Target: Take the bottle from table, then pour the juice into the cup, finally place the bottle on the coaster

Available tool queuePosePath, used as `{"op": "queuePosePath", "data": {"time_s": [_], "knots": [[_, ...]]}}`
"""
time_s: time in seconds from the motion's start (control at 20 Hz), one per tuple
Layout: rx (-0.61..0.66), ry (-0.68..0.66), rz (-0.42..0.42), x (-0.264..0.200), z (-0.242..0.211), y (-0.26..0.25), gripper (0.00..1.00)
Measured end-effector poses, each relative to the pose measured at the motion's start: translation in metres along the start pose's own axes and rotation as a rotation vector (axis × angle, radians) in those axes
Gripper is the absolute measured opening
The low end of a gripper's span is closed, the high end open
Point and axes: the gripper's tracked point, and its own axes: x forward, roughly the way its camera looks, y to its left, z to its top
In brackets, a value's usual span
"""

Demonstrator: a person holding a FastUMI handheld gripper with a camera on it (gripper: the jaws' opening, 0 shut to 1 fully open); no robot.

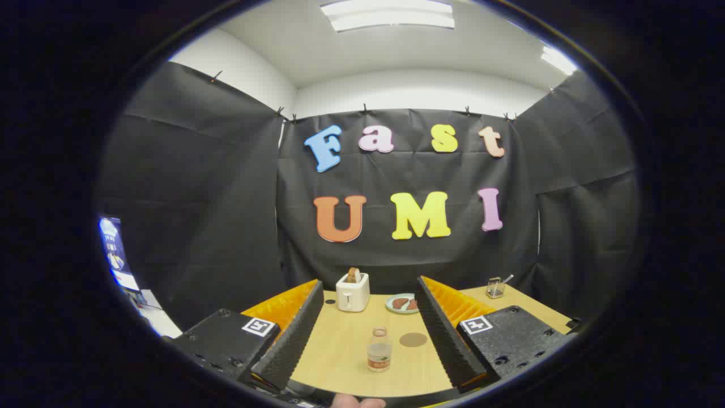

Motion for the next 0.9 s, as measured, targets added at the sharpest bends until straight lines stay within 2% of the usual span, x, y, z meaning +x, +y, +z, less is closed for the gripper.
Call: {"op": "queuePosePath", "data": {"time_s": [0.9], "knots": [[0.003, -0.004, 0.012, -0.0022, -0.0003, 0.0088, 1.00]]}}
